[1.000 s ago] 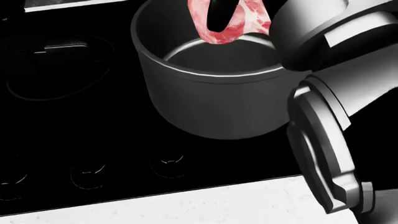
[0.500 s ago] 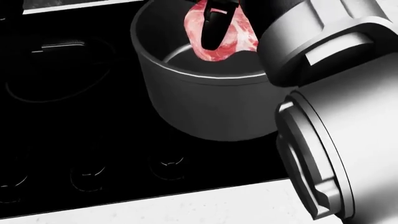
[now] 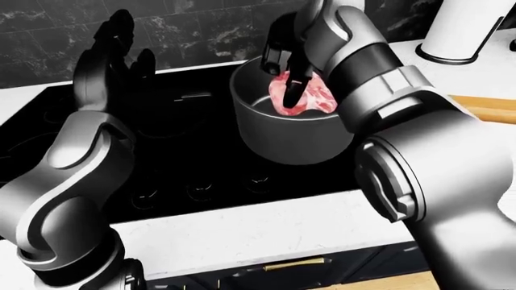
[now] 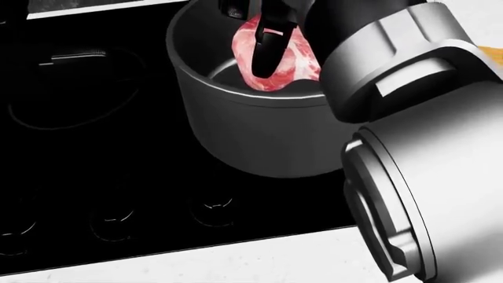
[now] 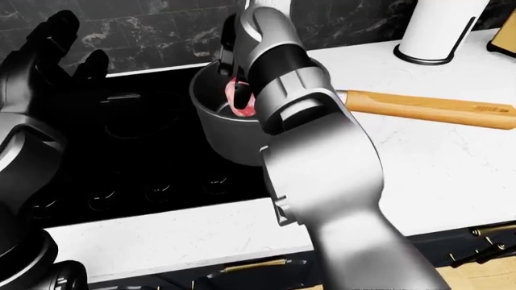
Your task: Pick the pork chop from the plate and place it in the pan.
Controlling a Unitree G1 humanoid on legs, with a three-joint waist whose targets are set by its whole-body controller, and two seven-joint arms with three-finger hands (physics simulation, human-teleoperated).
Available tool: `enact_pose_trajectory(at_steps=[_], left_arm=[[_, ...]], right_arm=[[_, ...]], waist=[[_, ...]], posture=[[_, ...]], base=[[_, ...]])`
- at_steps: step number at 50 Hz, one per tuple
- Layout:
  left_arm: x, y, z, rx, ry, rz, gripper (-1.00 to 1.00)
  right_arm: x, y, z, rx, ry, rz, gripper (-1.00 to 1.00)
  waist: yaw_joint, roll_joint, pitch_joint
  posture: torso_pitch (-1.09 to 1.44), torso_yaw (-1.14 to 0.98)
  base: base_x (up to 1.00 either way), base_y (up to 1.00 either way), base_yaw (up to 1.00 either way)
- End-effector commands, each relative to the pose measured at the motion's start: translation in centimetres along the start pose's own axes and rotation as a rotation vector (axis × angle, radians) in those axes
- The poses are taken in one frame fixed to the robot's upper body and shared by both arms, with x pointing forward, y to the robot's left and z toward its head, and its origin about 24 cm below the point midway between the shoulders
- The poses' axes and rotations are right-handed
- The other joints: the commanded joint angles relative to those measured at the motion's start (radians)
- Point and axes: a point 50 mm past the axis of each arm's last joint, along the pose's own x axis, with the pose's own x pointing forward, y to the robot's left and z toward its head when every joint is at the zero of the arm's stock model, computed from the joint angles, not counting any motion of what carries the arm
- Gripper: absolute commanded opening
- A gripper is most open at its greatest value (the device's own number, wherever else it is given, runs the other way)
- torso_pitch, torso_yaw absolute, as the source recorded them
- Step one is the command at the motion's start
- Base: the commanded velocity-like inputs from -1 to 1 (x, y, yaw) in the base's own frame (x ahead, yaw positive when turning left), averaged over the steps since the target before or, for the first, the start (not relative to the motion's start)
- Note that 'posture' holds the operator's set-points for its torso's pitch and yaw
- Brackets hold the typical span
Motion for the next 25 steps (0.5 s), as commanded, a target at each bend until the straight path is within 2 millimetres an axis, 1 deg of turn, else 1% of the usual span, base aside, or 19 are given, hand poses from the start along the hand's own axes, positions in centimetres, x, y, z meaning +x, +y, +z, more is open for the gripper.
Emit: enact_pose_trajectory(at_steps=[1,4,10,11,16,17,18,25], left_arm=[[-0.24,0.04,1.51,-0.006,-0.078,0.003,1.0],[-0.42,0.37,1.65,-0.007,-0.08,0.007,1.0],[-0.51,-0.12,1.79,-0.006,-0.08,0.004,1.0],[-0.49,-0.16,1.74,-0.005,-0.079,0.002,1.0],[-0.24,-0.08,1.8,-0.007,-0.084,0.003,1.0],[-0.21,-0.08,1.72,-0.007,-0.084,0.002,1.0],[-0.21,-0.07,1.7,-0.007,-0.083,0.002,1.0],[-0.26,0.0,1.63,-0.006,-0.081,0.001,1.0]], right_arm=[[-1.84,-1.7,1.18,-0.024,-0.041,-0.092,-1.0],[-1.63,-1.54,1.11,-0.02,-0.04,-0.089,-1.0],[-1.57,-1.58,0.81,-0.019,-0.034,-0.088,-1.0],[-1.58,-1.63,0.73,-0.018,-0.036,-0.089,-0.98],[-1.72,-1.75,0.7,-0.016,-0.031,-0.092,-0.99],[-1.7,-1.75,0.68,-0.019,-0.028,-0.093,-0.97],[-1.66,-1.71,0.68,-0.016,-0.03,-0.091,-0.64],[-1.81,-1.77,0.85,-0.017,-0.029,-0.093,-0.58]], waist=[[0.0,0.002,-0.031],[0.0,0.003,-0.032],[0.0,0.002,-0.032],[0.0,0.002,-0.032],[0.002,0.001,-0.033],[0.002,0.001,-0.033],[0.002,0.001,-0.033],[0.001,0.002,-0.033]], posture=[[0.0,0.0],[0.0,0.0],[0.0,0.0],[0.0,0.0],[0.0,0.0],[0.0,0.0],[0.0,0.0],[0.0,0.0]], base=[[0.0,0.0,0.0],[0.0,0.0,0.0],[0.0,0.0,0.0],[0.0,0.0,0.0],[0.0,0.0,0.0],[0.0,0.0,0.0],[0.0,0.0,0.0],[0.0,0.0,0.0]])
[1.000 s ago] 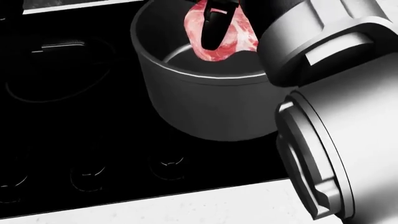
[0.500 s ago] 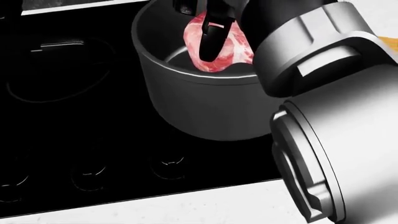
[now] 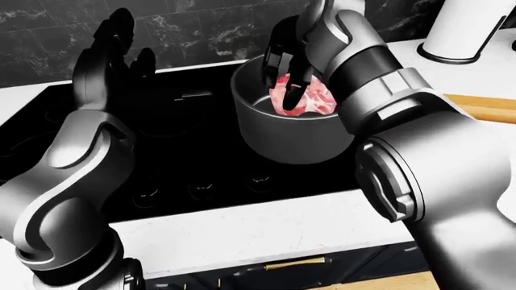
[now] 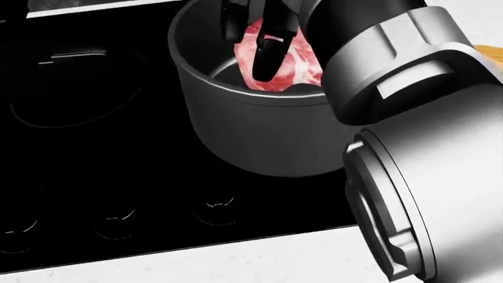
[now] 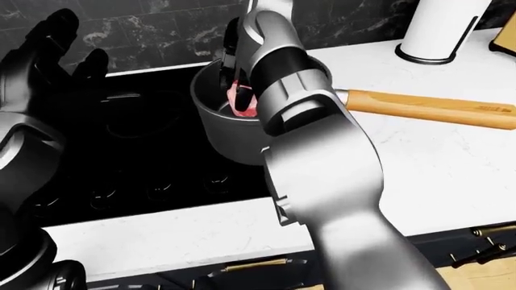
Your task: Pick the pork chop from the plate and place it in the pan.
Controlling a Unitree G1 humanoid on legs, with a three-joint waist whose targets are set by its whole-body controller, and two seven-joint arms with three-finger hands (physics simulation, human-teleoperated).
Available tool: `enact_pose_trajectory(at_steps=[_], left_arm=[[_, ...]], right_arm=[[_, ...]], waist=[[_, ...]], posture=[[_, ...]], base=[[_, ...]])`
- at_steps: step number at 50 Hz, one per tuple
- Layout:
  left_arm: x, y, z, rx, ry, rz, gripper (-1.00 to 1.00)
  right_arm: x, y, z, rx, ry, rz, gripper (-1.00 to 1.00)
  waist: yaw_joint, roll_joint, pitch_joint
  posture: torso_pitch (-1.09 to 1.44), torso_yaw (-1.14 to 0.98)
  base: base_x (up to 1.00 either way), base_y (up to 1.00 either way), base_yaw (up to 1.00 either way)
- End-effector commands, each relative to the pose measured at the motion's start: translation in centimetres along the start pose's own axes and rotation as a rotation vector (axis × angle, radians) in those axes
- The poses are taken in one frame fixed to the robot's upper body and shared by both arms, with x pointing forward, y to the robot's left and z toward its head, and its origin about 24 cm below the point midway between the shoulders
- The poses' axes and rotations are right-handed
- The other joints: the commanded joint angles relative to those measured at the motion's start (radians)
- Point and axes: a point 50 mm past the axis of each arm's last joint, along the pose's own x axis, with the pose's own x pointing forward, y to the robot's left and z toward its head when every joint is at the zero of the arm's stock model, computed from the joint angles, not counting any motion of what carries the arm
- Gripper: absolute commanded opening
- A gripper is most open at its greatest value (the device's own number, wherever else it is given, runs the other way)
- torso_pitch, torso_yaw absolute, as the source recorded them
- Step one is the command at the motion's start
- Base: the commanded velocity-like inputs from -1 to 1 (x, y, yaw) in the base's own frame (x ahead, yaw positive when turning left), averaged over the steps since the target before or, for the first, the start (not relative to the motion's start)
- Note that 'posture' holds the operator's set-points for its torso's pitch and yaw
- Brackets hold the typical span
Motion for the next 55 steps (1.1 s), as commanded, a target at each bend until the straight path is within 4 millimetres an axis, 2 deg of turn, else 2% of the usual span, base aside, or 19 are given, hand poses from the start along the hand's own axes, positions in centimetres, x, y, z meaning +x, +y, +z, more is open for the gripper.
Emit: enact_pose_trajectory(at_steps=[1,8,10,11,20,26,27,28,32,33,41,47,55], left_arm=[[-0.3,0.1,1.5,-0.007,-0.079,0.003,1.0],[-0.3,0.1,1.4,-0.006,-0.078,0.002,1.0],[-0.3,0.1,1.4,-0.007,-0.078,0.002,1.0],[-0.3,0.1,1.4,-0.007,-0.078,0.002,1.0],[-0.2,0.2,1.4,-0.009,-0.078,0.005,1.0],[-0.2,0.2,1.4,-0.01,-0.078,0.005,1.0],[-0.2,0.2,1.5,-0.01,-0.078,0.006,1.0],[-0.2,0.2,1.5,-0.011,-0.078,0.005,1.0],[-0.2,0.2,1.5,-0.011,-0.077,0.005,1.0],[-0.2,0.2,1.5,-0.011,-0.079,0.005,1.0],[-0.2,0.2,1.4,-0.011,-0.078,0.004,1.0],[-0.2,0.1,1.5,-0.01,-0.079,0.002,1.0],[-0.5,-0.4,1.7,-0.002,-0.079,-0.015,1.0]], right_arm=[[-2.2,-2.0,1.3,-0.027,-0.041,-0.1,-0.58],[-2.2,-1.9,1.3,-0.028,-0.034,-0.093,-0.55],[-2.1,-1.8,1.3,-0.028,-0.033,-0.091,-0.47],[-2.1,-1.8,1.3,-0.029,-0.033,-0.091,-0.34],[-2.0,-1.7,1.1,-0.027,-0.018,-0.072,-0.15],[-2.0,-1.7,1.1,-0.028,-0.016,-0.07,-0.1],[-2.0,-1.7,1.1,-0.029,-0.015,-0.071,0.02],[-2.0,-1.7,1.1,-0.028,-0.016,-0.069,0.44],[-2.0,-1.6,1.2,-0.026,-0.018,-0.071,0.65],[-2.0,-1.6,1.2,-0.027,-0.017,-0.07,0.88],[-2.1,-1.7,1.2,-0.025,-0.019,-0.075,1.0],[-2.7,-2.2,1.3,-0.022,-0.025,-0.095,1.0],[-4.6,-3.8,1.8,0.046,-0.073,-0.168,1.0]], waist=[[-0.001,0.002,-0.034],[-0.001,0.003,-0.033],[-0.001,0.003,-0.033],[-0.002,0.003,-0.033],[-0.002,0.004,-0.033],[-0.003,0.004,-0.032],[-0.003,0.004,-0.033],[-0.003,0.004,-0.033],[-0.003,0.004,-0.033],[-0.003,0.004,-0.032],[-0.003,0.004,-0.034],[-0.002,0.004,-0.033],[-0.002,0.003,-0.031]], posture=[[0.0,0.0],[0.0,0.0],[0.0,0.0],[0.0,0.0],[0.0,0.0],[0.0,0.0],[0.0,0.0],[0.0,0.0],[0.0,0.0],[0.0,0.0],[0.0,0.0],[0.0,0.0],[0.0,0.0]], base=[[0.0,0.0,0.0],[0.0,0.0,0.0],[0.0,0.0,0.0],[0.0,0.0,0.0],[0.0,0.0,0.0],[0.0,0.0,0.0],[0.0,0.0,0.0],[0.0,0.0,0.0],[0.0,0.0,0.0],[0.0,0.0,0.0],[0.0,0.0,0.0],[0.0,0.0,0.0],[0.0,0.0,0.0]])
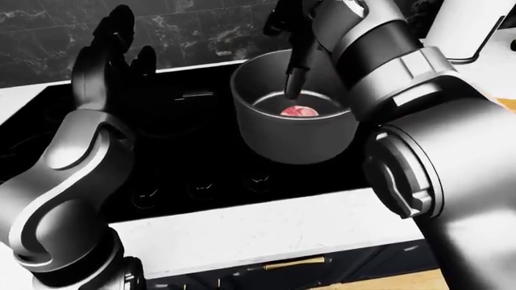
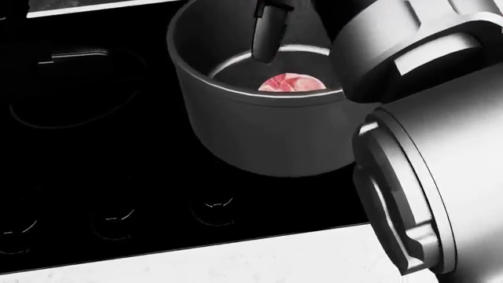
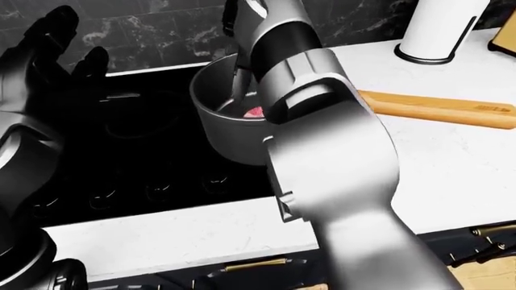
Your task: Pick the pork chop from the plate and place it in the pan.
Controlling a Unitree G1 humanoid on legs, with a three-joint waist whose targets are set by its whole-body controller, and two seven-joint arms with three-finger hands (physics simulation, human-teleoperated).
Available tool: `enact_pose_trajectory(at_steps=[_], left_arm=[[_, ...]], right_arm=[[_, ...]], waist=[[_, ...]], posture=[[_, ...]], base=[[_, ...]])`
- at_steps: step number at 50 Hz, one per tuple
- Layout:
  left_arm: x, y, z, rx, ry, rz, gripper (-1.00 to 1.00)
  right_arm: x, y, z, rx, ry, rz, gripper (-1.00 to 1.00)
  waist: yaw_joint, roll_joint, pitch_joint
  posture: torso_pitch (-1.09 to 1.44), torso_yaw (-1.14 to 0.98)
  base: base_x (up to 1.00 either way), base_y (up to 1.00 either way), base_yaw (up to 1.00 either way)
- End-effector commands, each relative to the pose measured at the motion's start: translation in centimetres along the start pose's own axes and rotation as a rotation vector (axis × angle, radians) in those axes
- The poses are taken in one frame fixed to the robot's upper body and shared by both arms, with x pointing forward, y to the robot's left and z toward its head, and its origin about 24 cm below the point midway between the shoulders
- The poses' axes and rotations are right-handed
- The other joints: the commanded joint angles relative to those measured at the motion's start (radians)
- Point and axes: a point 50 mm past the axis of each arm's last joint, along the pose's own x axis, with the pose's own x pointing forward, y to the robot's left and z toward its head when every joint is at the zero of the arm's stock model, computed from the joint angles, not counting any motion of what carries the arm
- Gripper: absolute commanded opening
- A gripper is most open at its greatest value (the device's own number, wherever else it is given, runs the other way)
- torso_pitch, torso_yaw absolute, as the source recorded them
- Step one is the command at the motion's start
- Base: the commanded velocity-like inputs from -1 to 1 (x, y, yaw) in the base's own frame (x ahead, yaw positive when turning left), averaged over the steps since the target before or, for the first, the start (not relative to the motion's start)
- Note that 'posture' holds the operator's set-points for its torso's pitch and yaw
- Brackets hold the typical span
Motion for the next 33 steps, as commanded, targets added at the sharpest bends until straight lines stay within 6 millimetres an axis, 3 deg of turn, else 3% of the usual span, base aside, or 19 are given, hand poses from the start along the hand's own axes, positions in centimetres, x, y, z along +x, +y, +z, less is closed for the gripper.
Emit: enact_pose_trajectory(at_steps=[1,8,17,24,33], left_arm=[[0.2,0.0,1.9,0.013,-0.066,-0.002,1.0],[3.8,-1.6,5.6,0.097,-0.086,-0.009,1.0],[8.3,-4.6,8.6,0.18,-0.126,-0.027,1.0],[9.1,-5.0,11.1,0.202,-0.165,-0.017,1.0],[8.4,-4.4,11.6,0.211,-0.205,0.002,1.0]], right_arm=[[-3.1,-2.6,1.5,0.048,-0.088,-0.134,1.0],[-5.8,-5.0,1.5,0.221,-0.233,-0.224,1.0],[-9.0,-8.0,-1.5,0.371,-0.349,-0.425,1.0],[-11.6,-8.1,-3.4,0.454,-0.412,-0.538,1.0],[-14.4,-6.8,-4.6,0.485,-0.437,-0.625,1.0]], waist=[[0.0,0.002,-0.032],[0.006,-0.006,-0.024],[0.02,-0.037,-0.019],[0.024,-0.055,-0.017],[0.027,-0.064,-0.011]], posture=[[0.0,0.0],[0.0,0.0],[0.0,0.0],[0.0,0.0],[0.0,0.0]], base=[[0.0,0.0,0.0],[0.0,0.0,0.0],[0.0,0.0,0.0],[0.0,0.0,0.0],[0.0,0.0,0.0]])
